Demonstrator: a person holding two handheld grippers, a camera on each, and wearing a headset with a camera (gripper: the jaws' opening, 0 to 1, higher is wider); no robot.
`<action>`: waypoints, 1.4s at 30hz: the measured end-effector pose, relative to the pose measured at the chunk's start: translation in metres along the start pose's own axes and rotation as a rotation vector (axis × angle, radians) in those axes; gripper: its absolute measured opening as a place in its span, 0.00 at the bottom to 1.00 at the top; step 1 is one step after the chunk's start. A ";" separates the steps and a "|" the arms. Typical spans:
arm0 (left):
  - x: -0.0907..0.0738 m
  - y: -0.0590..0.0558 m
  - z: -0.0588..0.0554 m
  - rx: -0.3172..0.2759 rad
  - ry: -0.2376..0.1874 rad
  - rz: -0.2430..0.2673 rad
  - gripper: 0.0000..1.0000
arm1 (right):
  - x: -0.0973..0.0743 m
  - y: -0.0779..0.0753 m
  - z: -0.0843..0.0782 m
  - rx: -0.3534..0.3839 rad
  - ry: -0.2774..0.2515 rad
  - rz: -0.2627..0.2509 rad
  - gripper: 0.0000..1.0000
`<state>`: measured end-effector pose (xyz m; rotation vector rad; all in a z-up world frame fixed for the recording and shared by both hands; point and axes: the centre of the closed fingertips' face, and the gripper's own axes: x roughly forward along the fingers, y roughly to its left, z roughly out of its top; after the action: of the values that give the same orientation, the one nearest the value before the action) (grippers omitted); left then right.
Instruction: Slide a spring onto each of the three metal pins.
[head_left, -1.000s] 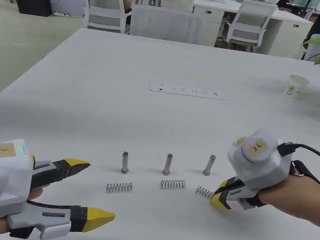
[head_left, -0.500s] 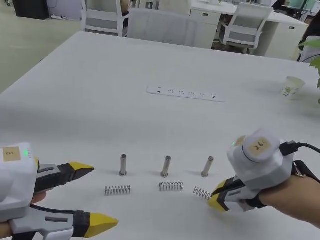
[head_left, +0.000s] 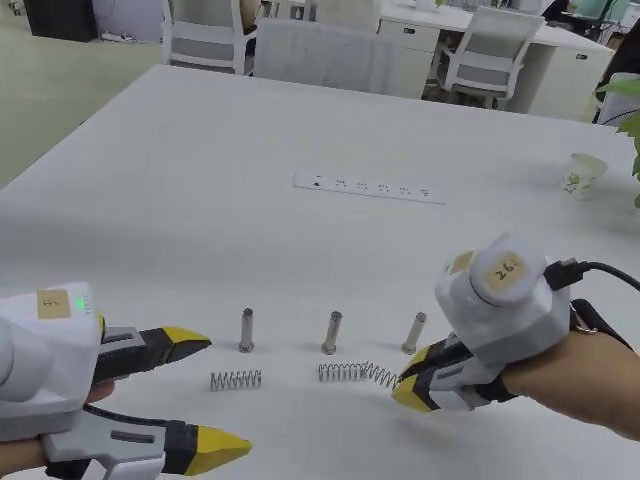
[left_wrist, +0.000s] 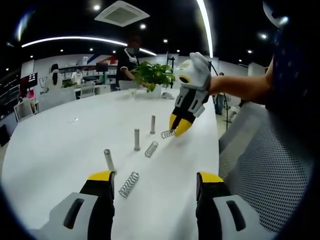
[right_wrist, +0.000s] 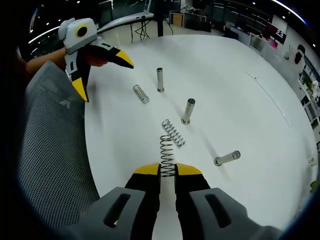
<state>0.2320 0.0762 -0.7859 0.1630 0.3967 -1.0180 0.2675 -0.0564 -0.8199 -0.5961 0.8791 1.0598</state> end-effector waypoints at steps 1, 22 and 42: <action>0.001 0.000 0.000 0.003 0.001 -0.003 0.61 | 0.000 0.001 0.003 -0.010 -0.001 0.002 0.08; 0.023 -0.007 0.020 0.075 0.008 -0.130 0.48 | 0.003 0.026 0.038 -0.139 -0.015 0.059 0.08; 0.034 -0.020 0.032 0.133 -0.003 -0.218 0.30 | -0.001 0.047 0.065 -0.253 -0.042 0.113 0.08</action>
<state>0.2389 0.0286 -0.7688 0.2416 0.3489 -1.2600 0.2447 0.0122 -0.7852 -0.7390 0.7543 1.2934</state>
